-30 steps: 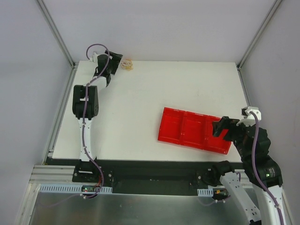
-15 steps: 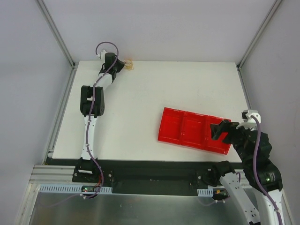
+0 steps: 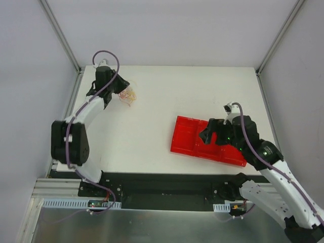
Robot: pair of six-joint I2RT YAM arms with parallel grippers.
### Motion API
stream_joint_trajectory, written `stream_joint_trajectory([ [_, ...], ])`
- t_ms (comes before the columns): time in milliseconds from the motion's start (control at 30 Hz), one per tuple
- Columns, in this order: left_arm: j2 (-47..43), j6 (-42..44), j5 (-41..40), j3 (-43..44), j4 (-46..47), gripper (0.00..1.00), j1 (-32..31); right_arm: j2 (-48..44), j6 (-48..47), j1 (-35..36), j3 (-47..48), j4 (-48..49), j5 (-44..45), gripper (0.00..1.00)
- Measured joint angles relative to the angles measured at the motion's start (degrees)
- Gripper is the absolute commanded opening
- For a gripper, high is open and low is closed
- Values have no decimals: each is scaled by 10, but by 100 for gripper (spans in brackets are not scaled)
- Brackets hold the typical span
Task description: Untangle the cables
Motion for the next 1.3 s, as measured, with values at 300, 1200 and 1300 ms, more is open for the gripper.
stream_joint_trajectory([
  [300,-318,-18,141,-254,-5,0,-25,226,78,237,61,95,-30,96],
  [1200,-420,129,238,-266,-228,52,8,502,138,302,107,379,-12,58],
  [1300,-375,142,245,-252,-228,55,17,549,193,319,111,419,-12,51],
])
